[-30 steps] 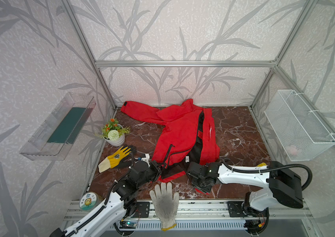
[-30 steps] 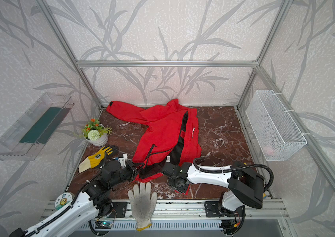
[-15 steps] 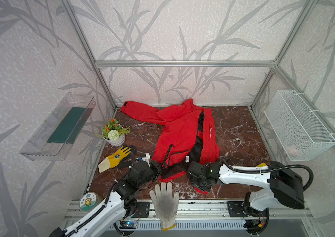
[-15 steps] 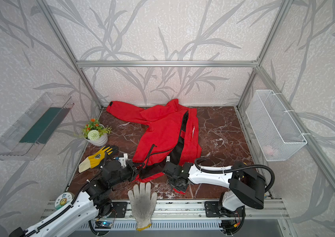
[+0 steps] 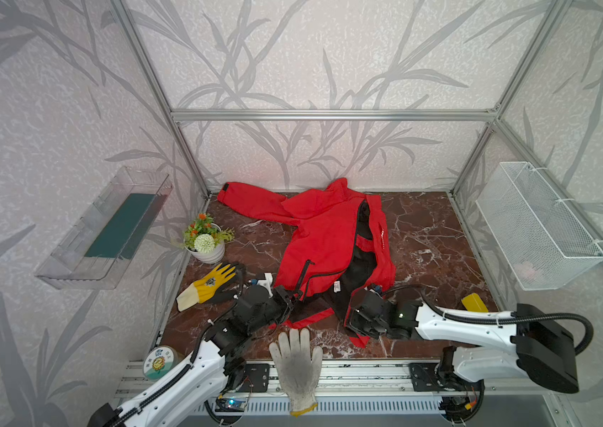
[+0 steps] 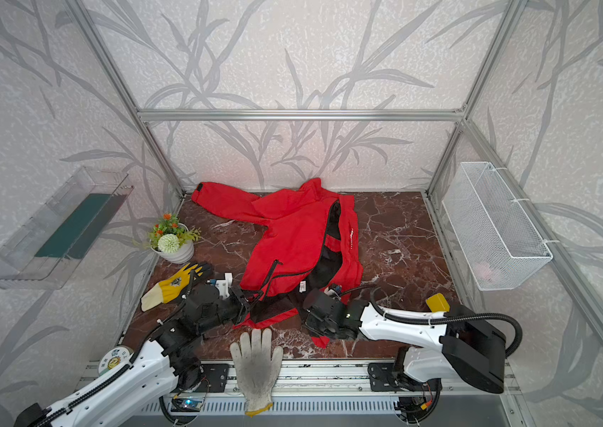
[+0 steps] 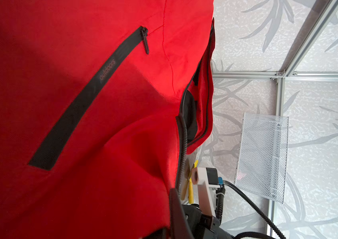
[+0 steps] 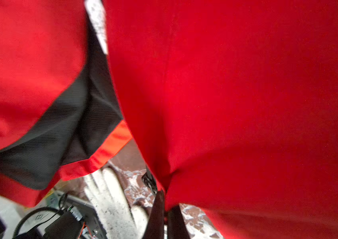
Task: Zip up the jacket
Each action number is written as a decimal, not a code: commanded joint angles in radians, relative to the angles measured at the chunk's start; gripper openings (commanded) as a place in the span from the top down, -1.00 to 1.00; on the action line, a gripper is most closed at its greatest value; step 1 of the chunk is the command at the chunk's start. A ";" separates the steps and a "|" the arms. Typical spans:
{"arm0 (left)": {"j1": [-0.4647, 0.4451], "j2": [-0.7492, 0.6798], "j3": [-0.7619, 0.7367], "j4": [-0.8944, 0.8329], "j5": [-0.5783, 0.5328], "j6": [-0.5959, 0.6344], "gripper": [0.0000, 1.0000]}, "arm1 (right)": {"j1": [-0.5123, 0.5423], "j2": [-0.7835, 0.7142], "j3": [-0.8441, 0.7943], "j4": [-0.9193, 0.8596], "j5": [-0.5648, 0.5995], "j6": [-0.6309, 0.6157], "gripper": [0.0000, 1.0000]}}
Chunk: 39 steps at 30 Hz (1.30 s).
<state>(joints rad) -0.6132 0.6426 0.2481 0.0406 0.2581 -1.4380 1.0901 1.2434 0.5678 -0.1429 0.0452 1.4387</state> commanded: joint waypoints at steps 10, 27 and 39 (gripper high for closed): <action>0.002 0.296 0.217 0.390 0.173 0.054 1.00 | -0.059 -0.385 -0.263 0.620 0.210 -0.606 1.00; -0.077 0.525 0.382 0.861 -0.057 0.372 1.00 | -0.403 -0.510 -0.284 0.917 -0.028 -0.944 1.00; -0.127 0.767 0.497 1.303 -0.177 0.701 1.00 | -0.524 -0.221 0.022 1.044 -0.382 -1.017 1.00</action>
<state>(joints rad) -0.7380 1.3846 0.6762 1.1580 0.0944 -0.8280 0.5739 1.0195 0.5240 0.8341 -0.2428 0.4793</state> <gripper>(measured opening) 0.050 0.055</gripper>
